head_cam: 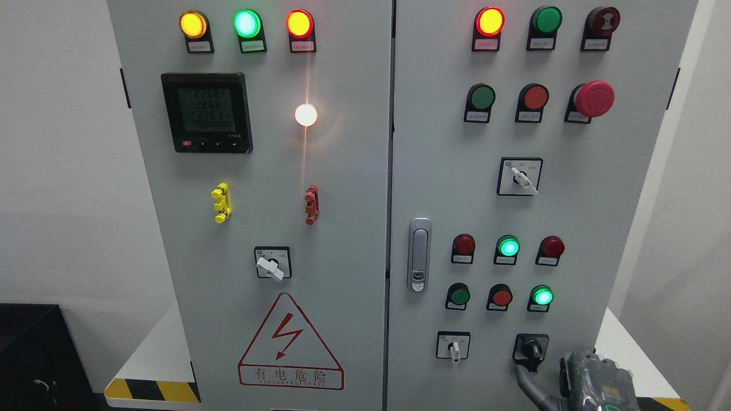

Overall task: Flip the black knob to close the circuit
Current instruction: 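Raise the right hand up to the black rotary knob, then grip the black knob with the right hand and twist it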

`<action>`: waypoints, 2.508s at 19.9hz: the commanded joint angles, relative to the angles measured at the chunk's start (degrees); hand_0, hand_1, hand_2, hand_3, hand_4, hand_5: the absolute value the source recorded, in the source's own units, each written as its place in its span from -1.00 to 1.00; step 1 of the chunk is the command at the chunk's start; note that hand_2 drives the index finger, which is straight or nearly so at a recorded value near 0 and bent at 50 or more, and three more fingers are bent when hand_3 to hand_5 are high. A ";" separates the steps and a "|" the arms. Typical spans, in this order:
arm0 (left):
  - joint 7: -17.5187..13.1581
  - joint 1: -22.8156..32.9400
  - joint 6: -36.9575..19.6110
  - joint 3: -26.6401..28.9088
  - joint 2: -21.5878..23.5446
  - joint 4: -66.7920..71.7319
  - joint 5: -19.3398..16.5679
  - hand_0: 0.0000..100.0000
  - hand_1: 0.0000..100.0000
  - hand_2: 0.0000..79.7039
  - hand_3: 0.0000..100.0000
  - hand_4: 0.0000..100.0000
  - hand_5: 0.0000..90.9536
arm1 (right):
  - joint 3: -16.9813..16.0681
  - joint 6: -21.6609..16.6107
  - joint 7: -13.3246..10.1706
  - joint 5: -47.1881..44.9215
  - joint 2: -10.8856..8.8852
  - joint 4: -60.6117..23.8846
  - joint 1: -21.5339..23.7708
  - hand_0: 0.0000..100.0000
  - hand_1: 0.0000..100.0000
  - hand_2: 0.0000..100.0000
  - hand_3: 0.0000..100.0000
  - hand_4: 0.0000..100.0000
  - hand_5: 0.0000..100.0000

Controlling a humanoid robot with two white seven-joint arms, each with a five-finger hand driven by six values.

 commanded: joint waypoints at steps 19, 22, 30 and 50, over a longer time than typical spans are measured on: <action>-0.04 1.32 0.04 0.00 0.00 -1.76 0.04 -0.76 0.11 -1.00 -1.00 -1.00 -1.00 | 0.01 0.56 -0.76 0.79 1.02 2.11 -0.73 -1.00 -1.00 0.89 1.00 0.91 1.00; -0.04 1.32 0.04 0.00 0.00 -1.76 -0.05 -0.76 0.11 -1.00 -1.00 -1.00 -1.00 | -0.08 0.56 -0.76 0.71 0.85 2.11 -0.73 -1.00 -1.00 0.88 1.00 0.91 1.00; -0.04 1.32 0.04 0.00 0.00 -1.76 0.04 -0.76 0.11 -1.00 -1.00 -1.00 -1.00 | -0.60 0.56 -0.85 0.70 0.41 2.11 -0.90 -1.00 -1.00 0.88 1.00 0.91 1.00; -0.04 1.32 0.04 0.00 0.00 -1.76 -0.05 -0.76 0.11 -1.00 -1.00 -1.00 -1.00 | -1.75 0.30 -0.85 0.62 0.23 1.93 -0.99 -1.00 -1.00 0.88 1.00 0.90 1.00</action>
